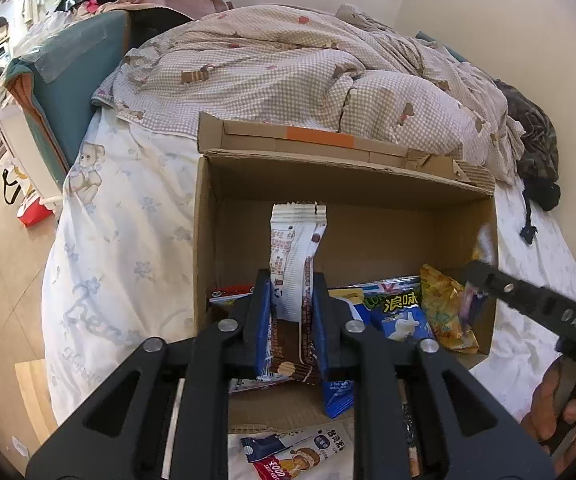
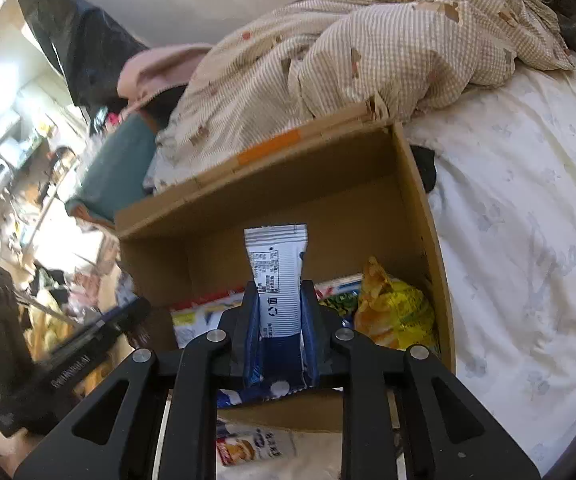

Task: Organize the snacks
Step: 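Carry both snacks over the cardboard box and open both grippers to drop them, then withdraw both grippers from the box toward the snacks on the sheet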

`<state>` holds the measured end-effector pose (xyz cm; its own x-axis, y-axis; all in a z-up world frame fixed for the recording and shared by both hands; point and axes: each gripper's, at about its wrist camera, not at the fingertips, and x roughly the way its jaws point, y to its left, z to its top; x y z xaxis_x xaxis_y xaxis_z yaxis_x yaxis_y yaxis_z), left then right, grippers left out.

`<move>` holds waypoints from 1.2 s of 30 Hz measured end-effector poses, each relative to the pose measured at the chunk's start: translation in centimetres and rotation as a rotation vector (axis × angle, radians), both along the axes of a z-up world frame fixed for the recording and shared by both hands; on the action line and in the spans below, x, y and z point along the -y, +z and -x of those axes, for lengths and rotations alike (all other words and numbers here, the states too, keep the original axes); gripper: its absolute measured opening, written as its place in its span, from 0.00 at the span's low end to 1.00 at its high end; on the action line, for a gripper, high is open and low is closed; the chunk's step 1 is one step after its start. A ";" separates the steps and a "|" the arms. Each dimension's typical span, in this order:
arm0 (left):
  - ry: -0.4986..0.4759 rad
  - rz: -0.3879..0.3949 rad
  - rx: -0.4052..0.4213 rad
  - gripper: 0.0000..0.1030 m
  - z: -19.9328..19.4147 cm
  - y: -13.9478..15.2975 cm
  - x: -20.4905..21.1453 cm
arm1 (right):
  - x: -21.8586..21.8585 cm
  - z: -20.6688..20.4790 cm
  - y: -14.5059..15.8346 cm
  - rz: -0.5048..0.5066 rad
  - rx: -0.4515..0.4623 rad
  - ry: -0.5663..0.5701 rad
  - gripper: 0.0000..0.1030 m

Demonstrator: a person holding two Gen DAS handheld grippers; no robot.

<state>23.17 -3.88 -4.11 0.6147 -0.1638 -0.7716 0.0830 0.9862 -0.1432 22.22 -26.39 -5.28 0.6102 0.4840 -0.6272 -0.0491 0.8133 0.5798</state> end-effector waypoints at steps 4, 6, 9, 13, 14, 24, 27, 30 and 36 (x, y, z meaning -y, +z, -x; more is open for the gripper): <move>0.037 0.009 0.032 0.77 0.5 0.6 -0.2 | 0.4 0.2 0.5 -0.026 0.023 -0.028 0.68; 0.044 0.008 0.058 0.83 0.7 1.0 -0.3 | 0.5 0.4 0.7 -0.015 0.044 -0.054 0.83; 0.046 -0.011 0.057 0.84 0.7 1.1 -0.2 | 0.3 0.3 0.9 -0.002 0.045 -0.036 0.83; 0.058 -0.009 0.043 0.84 0.6 0.8 -0.4 | 0.1 0.3 0.9 0.011 0.042 -0.029 0.83; 0.059 -0.004 0.041 0.84 0.6 0.8 -0.5 | 0.1 0.3 0.9 0.013 0.043 -0.029 0.83; 0.053 -0.026 0.087 0.83 1.5 1.6 -0.6 | -0.2 0.7 1.4 0.033 0.052 -0.014 0.83; 0.070 -0.026 0.089 0.83 2.0 1.8 -1.0 | -0.4 1.5 2.0 0.052 0.068 -0.009 0.83; 0.080 0.009 0.073 0.84 2.8 2.0 -1.7 | -0.3 2.6 2.5 0.062 0.075 -0.007 0.83; 0.122 0.004 0.062 0.84 4.3 2.6 -2.9 | -0.1 5.2 3.4 0.073 0.082 -0.008 0.83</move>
<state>18.87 -0.97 -1.52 0.6768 -0.0880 -0.7309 -0.0287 0.9889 -0.1457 17.06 -26.31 -1.85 0.6648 0.4335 -0.6083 -0.0872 0.8538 0.5132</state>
